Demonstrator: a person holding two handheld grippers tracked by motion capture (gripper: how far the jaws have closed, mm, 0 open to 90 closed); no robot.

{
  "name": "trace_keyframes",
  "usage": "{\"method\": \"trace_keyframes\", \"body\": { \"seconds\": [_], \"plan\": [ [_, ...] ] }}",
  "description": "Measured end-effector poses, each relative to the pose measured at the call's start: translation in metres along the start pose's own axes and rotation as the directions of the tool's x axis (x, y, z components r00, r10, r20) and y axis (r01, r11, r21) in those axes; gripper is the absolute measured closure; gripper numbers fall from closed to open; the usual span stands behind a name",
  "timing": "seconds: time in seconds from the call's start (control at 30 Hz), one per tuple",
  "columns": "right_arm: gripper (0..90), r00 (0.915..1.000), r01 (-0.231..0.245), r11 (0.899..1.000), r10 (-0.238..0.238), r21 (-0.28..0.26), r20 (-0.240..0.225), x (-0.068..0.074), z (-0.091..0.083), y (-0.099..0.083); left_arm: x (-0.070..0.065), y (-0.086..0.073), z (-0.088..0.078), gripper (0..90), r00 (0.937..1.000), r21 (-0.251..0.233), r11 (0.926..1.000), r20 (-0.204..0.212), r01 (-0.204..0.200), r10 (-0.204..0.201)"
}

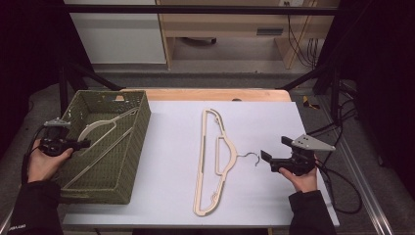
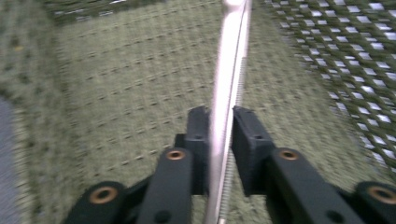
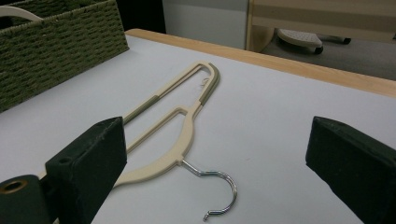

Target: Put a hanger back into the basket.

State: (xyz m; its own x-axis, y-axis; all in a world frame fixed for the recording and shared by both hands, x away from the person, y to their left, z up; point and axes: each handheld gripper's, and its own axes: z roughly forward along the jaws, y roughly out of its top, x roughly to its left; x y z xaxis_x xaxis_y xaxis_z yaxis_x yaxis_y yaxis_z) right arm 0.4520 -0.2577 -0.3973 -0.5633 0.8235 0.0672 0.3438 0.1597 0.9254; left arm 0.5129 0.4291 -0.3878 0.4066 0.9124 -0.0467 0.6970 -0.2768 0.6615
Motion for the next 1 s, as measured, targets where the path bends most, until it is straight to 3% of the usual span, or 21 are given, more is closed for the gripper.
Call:
{"method": "trace_keyframes", "body": {
  "seconds": [0.1,0.23,0.47,0.6,1.0],
  "plan": [
    [5.9,1.0000,0.000,1.000,0.000,-0.001,0.000,0.000,0.000,0.000,0.003,-0.001,0.001,72.9,0.9984,0.004,0.9991,-0.038,0.043,-0.043],
    [5.8,1.0000,0.000,1.000,0.000,0.001,-0.001,0.000,0.000,0.000,0.007,-0.001,0.001,66.9,0.9947,0.032,0.9979,-0.088,0.057,-0.054],
    [5.9,1.0000,-0.001,1.000,0.001,0.001,0.000,0.000,0.000,0.000,0.010,-0.002,0.002,61.4,0.9836,0.053,0.9941,-0.159,0.095,-0.086],
    [5.9,1.0000,0.001,1.000,-0.001,0.000,-0.001,0.000,0.000,0.000,0.013,-0.003,0.004,57.4,0.9731,0.049,0.9907,-0.200,0.127,-0.115],
    [5.8,1.0000,-0.002,1.000,0.002,0.002,0.000,0.001,0.000,0.000,0.014,-0.004,0.004,55.6,0.9659,0.057,0.9866,-0.220,0.153,-0.137]
  ]
}}
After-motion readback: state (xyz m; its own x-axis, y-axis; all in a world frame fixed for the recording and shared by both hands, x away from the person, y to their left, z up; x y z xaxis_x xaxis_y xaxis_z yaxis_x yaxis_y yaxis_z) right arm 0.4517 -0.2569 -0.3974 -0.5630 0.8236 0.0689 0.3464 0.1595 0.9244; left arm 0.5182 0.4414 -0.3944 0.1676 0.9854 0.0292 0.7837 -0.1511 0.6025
